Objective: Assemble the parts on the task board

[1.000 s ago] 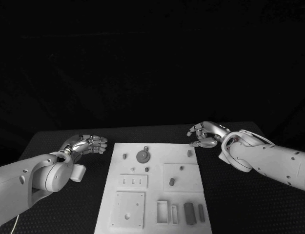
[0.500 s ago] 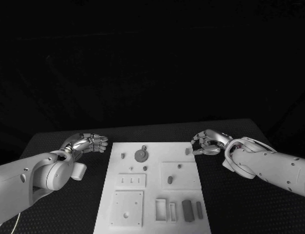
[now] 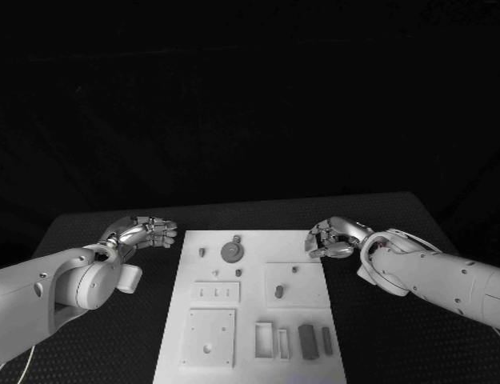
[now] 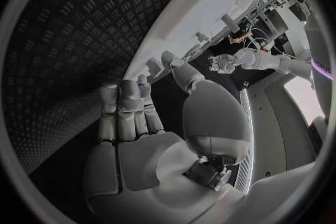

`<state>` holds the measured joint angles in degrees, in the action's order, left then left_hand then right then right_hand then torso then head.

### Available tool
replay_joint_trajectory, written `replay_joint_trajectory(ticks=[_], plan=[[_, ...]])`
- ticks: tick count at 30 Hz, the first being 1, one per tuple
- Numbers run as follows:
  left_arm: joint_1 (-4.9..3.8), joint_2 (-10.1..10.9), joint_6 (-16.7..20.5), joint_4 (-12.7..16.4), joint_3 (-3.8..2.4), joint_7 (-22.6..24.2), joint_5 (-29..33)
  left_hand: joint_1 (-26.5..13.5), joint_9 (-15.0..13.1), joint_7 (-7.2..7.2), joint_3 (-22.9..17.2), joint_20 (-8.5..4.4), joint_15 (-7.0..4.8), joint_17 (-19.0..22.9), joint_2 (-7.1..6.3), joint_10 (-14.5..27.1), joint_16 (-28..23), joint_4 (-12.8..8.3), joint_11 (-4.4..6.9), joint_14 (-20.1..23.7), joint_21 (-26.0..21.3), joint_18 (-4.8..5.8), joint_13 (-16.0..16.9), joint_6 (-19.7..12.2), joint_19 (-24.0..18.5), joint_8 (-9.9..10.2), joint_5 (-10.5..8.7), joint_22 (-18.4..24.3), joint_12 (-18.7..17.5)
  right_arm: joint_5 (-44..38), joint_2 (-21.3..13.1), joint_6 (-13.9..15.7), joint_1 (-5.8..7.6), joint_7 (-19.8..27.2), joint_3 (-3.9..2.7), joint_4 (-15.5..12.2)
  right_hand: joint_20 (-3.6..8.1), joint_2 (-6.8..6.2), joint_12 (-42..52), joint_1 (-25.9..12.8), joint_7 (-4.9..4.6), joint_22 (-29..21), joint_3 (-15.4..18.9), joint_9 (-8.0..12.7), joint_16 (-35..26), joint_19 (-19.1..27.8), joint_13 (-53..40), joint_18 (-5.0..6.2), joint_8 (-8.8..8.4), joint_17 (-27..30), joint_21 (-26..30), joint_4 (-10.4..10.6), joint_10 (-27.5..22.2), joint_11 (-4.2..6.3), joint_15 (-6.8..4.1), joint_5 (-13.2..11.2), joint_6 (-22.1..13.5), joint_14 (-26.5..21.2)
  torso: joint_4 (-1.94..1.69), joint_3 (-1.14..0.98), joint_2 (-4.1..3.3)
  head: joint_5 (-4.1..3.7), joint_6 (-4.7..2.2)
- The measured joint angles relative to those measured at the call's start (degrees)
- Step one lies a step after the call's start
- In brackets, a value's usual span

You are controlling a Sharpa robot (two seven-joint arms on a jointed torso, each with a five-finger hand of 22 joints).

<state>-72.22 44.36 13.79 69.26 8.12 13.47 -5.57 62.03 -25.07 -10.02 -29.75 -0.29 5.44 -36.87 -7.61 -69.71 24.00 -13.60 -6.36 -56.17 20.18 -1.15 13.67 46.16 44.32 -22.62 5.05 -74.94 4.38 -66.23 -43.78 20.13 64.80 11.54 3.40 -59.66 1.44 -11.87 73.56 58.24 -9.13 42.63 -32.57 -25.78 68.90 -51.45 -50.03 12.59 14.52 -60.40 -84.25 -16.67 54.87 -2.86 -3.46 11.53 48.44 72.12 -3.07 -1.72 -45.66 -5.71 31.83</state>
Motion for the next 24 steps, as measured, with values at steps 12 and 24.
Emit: replay_joint_trajectory(ticks=[12, 24], plan=[[0.01, 0.0, -0.1, 0.0, 0.0, 0.0, 0.0, 0.0, 0.0, 0.0, 0.0, 0.0, 0.0, 0.0, 0.0, 0.0, 0.0, 0.0, 0.0, 0.0, 0.0, 0.05, 0.0, 0.0, 0.0, 0.2, 0.0, 0.0, 0.0, 0.2, 1.0, 0.7, -0.43, 0.2, -0.09, 1.0, 0.02, 1.81, 0.3, 1.8, 0.63, 0.2, -2.0, -0.1, 0.0, 0.0, 0.1, 0.0, 0.34, -0.1, 0.2, 0.2, 0.3, 0.32, -0.2, -6.3, 0.7, 0.2, 0.03, 0.13, 0.04, 0.31, 0.09], [0.02, 0.1, -0.1, -0.1, 0.0, 0.0, 0.0, -0.2, 0.0, 0.0, 0.0, 0.01, 0.0, 0.0, 0.22, 0.0, 0.0, 0.0, 0.0, 0.0, 0.0, -0.58, 0.0, 0.0, 0.0, 0.2, 0.0, 0.0, 0.0, 0.4, 1.3, 0.7, -0.43, 0.1, -0.09, 1.3, 0.19, 2.22, 0.4, 1.4, 1.49, 0.5, -4.4, 0.0, 0.0, -0.6, 0.2, 0.01, 0.91, -0.2, 0.4, 0.4, 0.8, 0.76, -0.63, -8.2, 2.0, 0.7, 0.11, 0.14, 0.09, 0.77, 0.04]])
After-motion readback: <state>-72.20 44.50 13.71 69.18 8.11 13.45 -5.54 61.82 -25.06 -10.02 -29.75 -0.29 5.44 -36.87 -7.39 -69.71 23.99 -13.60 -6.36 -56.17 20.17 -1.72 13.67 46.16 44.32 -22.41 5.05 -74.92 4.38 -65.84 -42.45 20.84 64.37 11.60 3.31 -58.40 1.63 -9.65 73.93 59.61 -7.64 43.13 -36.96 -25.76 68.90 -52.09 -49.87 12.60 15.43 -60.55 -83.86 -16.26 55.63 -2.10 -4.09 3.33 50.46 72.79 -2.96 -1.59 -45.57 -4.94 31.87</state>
